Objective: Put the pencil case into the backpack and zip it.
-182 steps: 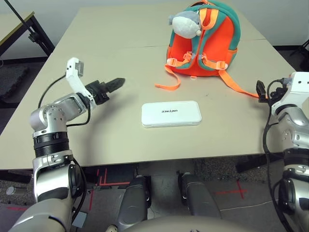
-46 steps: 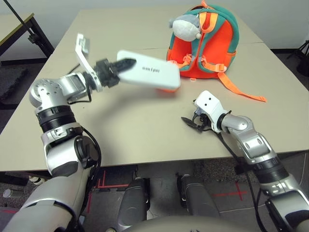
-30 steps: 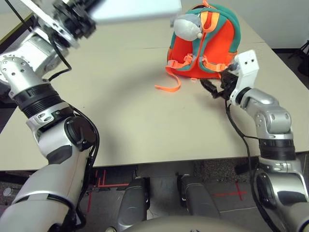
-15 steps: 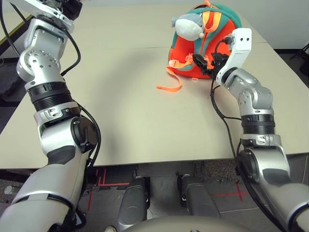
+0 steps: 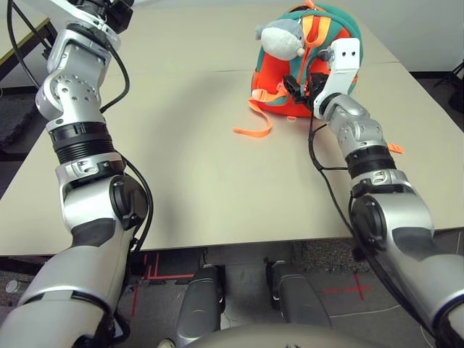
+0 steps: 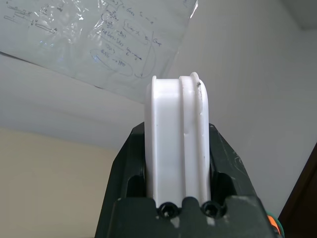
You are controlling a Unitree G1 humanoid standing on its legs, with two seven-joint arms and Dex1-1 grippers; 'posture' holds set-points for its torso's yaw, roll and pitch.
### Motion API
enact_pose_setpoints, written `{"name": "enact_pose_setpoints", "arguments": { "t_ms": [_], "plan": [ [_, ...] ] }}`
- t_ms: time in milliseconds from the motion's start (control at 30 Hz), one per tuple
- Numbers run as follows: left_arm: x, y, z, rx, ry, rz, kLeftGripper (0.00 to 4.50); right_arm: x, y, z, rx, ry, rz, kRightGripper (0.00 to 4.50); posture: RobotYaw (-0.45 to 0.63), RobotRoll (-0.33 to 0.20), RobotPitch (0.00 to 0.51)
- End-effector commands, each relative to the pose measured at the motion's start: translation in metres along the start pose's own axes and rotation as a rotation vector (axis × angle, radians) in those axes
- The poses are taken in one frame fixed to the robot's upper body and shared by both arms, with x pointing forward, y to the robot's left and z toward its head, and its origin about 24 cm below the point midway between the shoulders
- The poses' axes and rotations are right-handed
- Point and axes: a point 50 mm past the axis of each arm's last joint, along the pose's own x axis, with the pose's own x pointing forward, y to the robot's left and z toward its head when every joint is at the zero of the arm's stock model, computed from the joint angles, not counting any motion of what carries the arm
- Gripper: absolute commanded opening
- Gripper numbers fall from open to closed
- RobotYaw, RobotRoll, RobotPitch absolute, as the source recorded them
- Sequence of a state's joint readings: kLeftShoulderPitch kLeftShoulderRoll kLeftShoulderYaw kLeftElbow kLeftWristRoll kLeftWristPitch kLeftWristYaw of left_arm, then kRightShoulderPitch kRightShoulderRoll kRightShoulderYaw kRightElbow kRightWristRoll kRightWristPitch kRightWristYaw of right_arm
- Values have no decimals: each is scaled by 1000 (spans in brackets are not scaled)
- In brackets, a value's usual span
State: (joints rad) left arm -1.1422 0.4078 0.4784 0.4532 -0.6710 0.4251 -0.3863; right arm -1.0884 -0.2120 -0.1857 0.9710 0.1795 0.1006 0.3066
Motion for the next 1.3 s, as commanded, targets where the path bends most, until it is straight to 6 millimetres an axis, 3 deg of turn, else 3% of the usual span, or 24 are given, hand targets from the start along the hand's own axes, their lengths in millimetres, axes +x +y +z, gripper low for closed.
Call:
{"name": "enact_pose_setpoints", "arguments": {
  "t_ms": [33, 133, 233, 500, 567, 767, 1000, 1067, 1300],
  "plan": [
    [3, -6, 6, 18, -32, -20, 1328, 4, 5, -1, -1, -13, -1, 4500, -135, 0, 119],
    [3, -7, 3, 18, -23, -20, 1328, 5, 6, -2, 7, -21, -8, 4500, -133, 0, 121],
    [3, -8, 1, 18, -17, -19, 1328, 6, 5, -2, 9, -31, -8, 3601, -134, 0, 122],
    [4, -8, -4, 9, -4, -18, 1328, 0, 4, -5, -83, -41, 45, 592, -146, 0, 129],
    [5, -9, -6, 6, 0, -19, 1328, -3, 3, -5, -107, -49, 64, 213, -146, 0, 129],
    [4, -9, -9, -8, 5, -23, 1328, -21, -2, 15, -193, -108, 126, 208, -157, 0, 138],
    [3, -7, -12, -12, 9, -18, 1327, -66, 1, 47, -280, -122, 175, 206, -178, 0, 145],
    [3, -6, -13, -15, 11, -14, 1327, -79, 3, 55, -149, -130, 170, 206, -181, 0, 144],
    [7, -6, -23, -40, 24, -18, 1327, -121, 22, 63, -149, -71, 228, 205, -224, 0, 145]
  ]
}}
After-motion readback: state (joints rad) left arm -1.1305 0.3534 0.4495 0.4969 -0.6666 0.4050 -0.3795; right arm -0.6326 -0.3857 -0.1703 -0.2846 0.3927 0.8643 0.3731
